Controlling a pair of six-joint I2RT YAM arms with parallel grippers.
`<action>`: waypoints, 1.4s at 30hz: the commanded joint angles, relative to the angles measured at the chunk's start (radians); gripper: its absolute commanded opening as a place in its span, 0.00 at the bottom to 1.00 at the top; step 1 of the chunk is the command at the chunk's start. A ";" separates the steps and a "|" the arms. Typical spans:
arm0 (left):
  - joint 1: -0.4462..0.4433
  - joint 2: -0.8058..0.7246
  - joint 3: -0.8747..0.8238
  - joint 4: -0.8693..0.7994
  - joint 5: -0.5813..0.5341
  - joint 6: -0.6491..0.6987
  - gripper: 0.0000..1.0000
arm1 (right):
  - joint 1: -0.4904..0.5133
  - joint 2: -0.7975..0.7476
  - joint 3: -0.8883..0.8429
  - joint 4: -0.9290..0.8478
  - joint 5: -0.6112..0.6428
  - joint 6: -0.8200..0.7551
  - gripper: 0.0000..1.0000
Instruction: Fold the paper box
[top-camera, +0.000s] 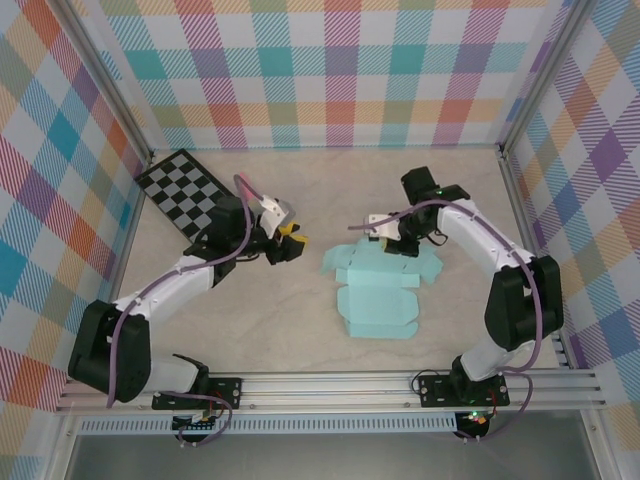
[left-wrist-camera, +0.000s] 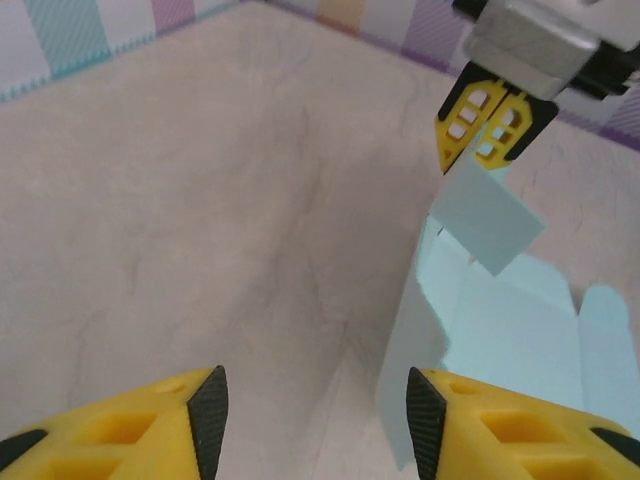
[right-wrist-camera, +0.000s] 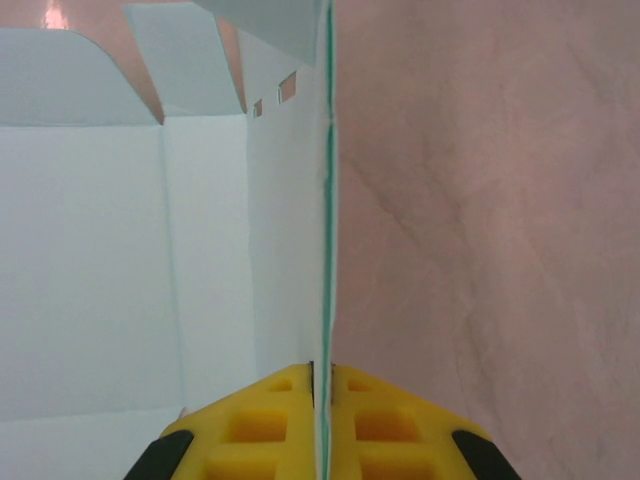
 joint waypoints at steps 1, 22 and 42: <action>-0.007 0.048 0.005 -0.079 -0.018 0.142 0.57 | 0.038 -0.041 -0.066 0.066 0.051 -0.083 0.04; -0.166 0.200 0.057 0.005 0.218 0.057 0.65 | 0.039 -0.217 -0.270 0.316 -0.006 -0.242 0.07; -0.227 0.267 -0.023 0.212 0.055 -0.170 0.75 | 0.006 -0.113 -0.258 0.394 0.035 -0.132 0.13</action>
